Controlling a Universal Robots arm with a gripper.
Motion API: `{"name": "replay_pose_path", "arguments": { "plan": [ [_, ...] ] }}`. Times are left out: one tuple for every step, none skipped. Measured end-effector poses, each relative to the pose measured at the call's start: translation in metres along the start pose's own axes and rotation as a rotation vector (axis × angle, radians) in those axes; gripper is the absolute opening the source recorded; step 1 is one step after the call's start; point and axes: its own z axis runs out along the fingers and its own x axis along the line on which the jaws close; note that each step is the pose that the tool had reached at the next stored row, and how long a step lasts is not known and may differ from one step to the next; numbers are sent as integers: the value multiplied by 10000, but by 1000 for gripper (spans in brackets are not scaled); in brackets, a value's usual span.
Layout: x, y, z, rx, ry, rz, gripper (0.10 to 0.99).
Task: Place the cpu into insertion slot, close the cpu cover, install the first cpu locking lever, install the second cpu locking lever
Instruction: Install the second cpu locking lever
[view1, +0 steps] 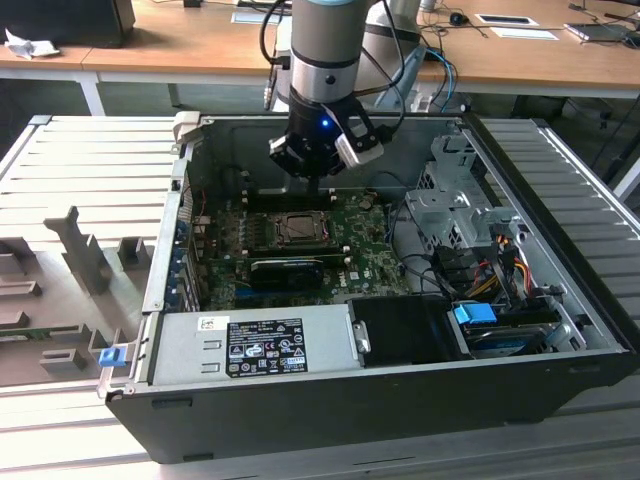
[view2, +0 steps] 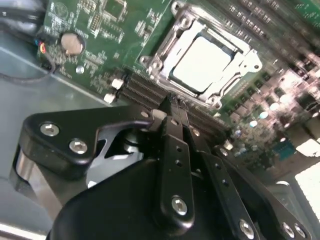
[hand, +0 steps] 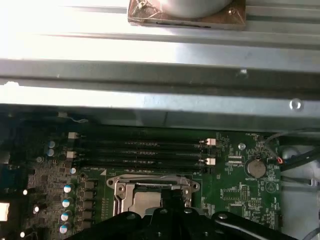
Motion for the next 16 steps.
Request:
{"name": "replay_pose_path", "arguments": {
  "plan": [
    [1,-31,-4,1,1,-1,106],
    [2,-56,-7,0,1,-1,106],
    [4,-86,-11,0,0,-1,106],
    [4,-100,-13,4,1,-1,106],
    [6,-125,-16,6,1,0,106],
    [6,-141,-17,5,1,0,106],
    [8,-178,-20,5,1,0,106],
    [9,-206,-23,5,1,0,106],
    [11,-230,-25,5,1,0,106],
    [12,-267,-30,5,1,-1,106],
    [13,-288,-33,6,2,-1,106],
    [14,-308,-35,5,1,-1,106],
    [15,-332,-39,5,1,-1,106],
    [15,-343,-40,4,1,-1,106],
    [16,-353,-42,5,1,0,106],
    [17,-375,-45,5,1,0,106]
  ]
}}
